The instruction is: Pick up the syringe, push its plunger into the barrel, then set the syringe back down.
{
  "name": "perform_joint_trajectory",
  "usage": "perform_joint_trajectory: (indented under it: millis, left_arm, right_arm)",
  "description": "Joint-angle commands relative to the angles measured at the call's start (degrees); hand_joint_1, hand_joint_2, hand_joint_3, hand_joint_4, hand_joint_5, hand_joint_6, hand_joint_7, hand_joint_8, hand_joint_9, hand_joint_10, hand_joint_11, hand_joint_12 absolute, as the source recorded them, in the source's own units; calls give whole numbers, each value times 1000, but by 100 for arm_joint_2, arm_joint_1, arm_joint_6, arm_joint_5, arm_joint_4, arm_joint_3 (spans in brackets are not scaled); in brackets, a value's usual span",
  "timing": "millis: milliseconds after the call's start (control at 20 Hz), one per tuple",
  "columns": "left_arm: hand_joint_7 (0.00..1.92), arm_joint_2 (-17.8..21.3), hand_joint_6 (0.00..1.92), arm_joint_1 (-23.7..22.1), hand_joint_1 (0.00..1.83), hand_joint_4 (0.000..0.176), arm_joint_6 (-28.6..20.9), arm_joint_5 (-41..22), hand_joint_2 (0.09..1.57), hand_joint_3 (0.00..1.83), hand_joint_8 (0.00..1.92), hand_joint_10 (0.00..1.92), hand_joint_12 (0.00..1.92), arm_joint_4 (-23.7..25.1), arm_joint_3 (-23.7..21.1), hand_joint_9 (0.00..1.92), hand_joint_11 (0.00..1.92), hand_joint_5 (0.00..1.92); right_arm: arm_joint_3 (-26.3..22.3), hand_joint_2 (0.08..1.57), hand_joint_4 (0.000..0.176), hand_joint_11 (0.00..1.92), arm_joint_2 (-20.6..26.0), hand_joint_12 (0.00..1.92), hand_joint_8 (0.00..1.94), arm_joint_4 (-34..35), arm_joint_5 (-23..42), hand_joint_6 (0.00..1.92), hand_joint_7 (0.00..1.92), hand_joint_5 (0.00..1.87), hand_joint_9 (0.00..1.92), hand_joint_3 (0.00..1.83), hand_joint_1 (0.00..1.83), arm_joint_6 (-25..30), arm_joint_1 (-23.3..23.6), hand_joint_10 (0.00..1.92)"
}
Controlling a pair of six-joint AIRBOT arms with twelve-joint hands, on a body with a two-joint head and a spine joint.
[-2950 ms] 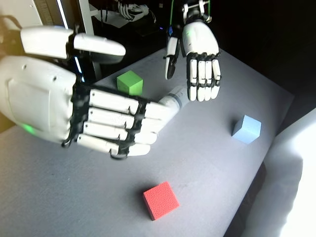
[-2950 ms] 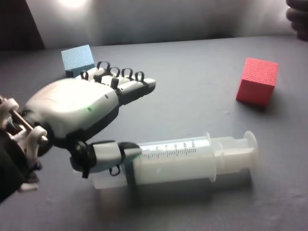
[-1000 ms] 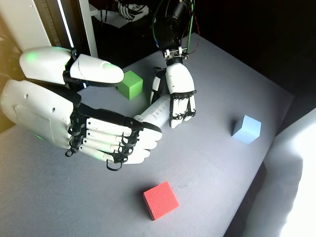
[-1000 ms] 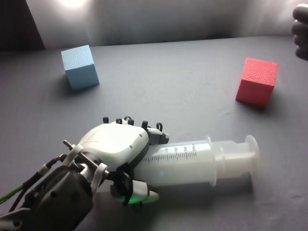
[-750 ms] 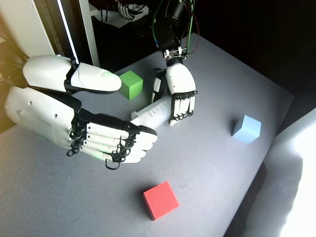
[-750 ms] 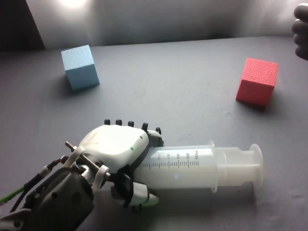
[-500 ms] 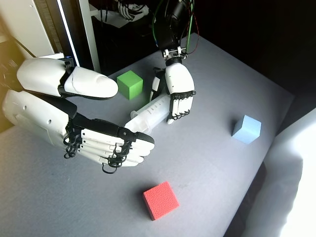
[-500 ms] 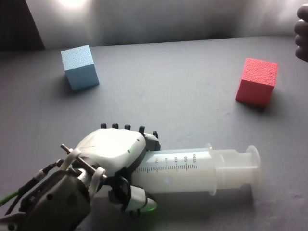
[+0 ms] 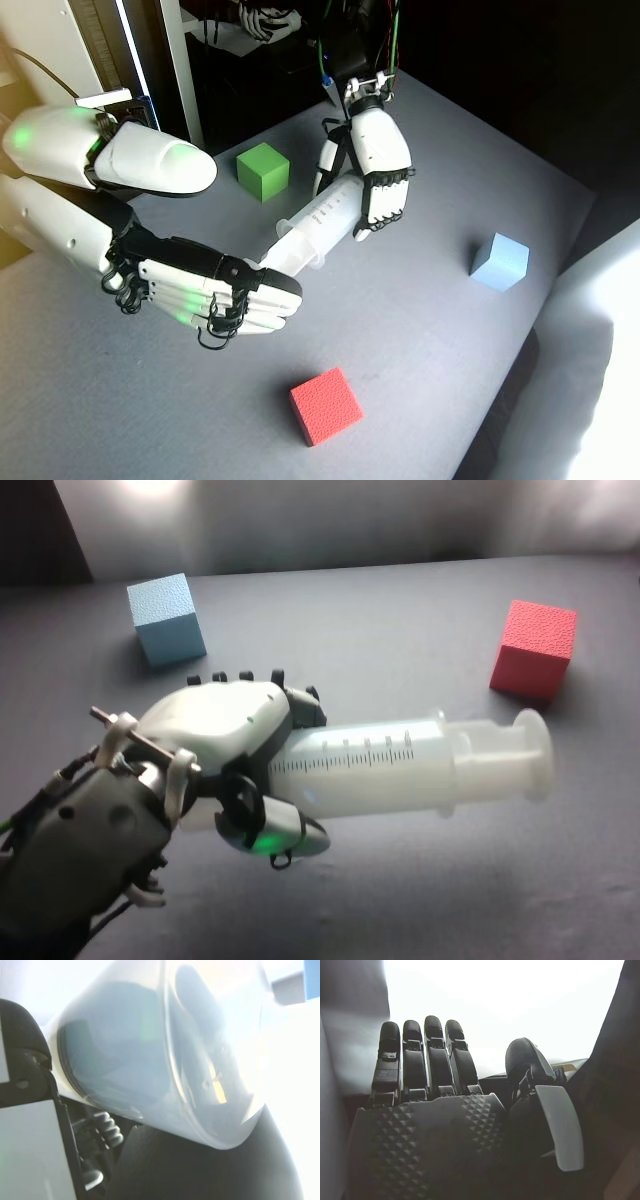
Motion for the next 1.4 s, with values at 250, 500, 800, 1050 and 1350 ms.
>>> perform_joint_trajectory:
  millis: [250, 500, 800, 1050, 1350]
  left_arm:
    - [876, 187, 808, -442, 1365, 0, 1, -209, 1159, 0, 1310, 1369, 1117, 123, -149, 775, 601, 930]
    - [863, 194, 880, -500, 1363, 0, 4, -203, 1163, 0, 1344, 1342, 1111, 65, -192, 782, 632, 899]
    - [912, 214, 792, -518, 1370, 0, 31, -203, 1143, 1, 1261, 1318, 1098, 54, -215, 810, 640, 939]
    - [845, 214, 835, -547, 1361, 0, 81, -204, 1174, 1, 1345, 1441, 1160, 54, -223, 744, 619, 902]
    - [785, 211, 939, -559, 1349, 0, 109, -204, 1203, 0, 1440, 1500, 1218, 40, -231, 699, 556, 841]
  right_arm:
    - [-6, 1376, 0, 0, -139, 400, 5, -171, 520, 4, 241, 267, 179, 2, 0, 194, -194, 6]
    - [-5, 1380, 0, 0, -412, 419, 6, -170, 539, 5, 244, 270, 180, 1, 0, 40, -330, 10]
    - [-29, 1378, 0, 0, -640, 357, 2, -142, 436, 1, 234, 264, 154, 0, 0, -78, -475, 2]
    - [-90, 1375, 0, 0, -891, 358, 0, -109, 414, 0, 233, 271, 153, 0, 0, -186, -608, 0]
    - [-90, 1372, 0, 0, -1288, 273, 2, -153, 228, 2, 199, 225, 127, 0, 0, -189, -361, 3]
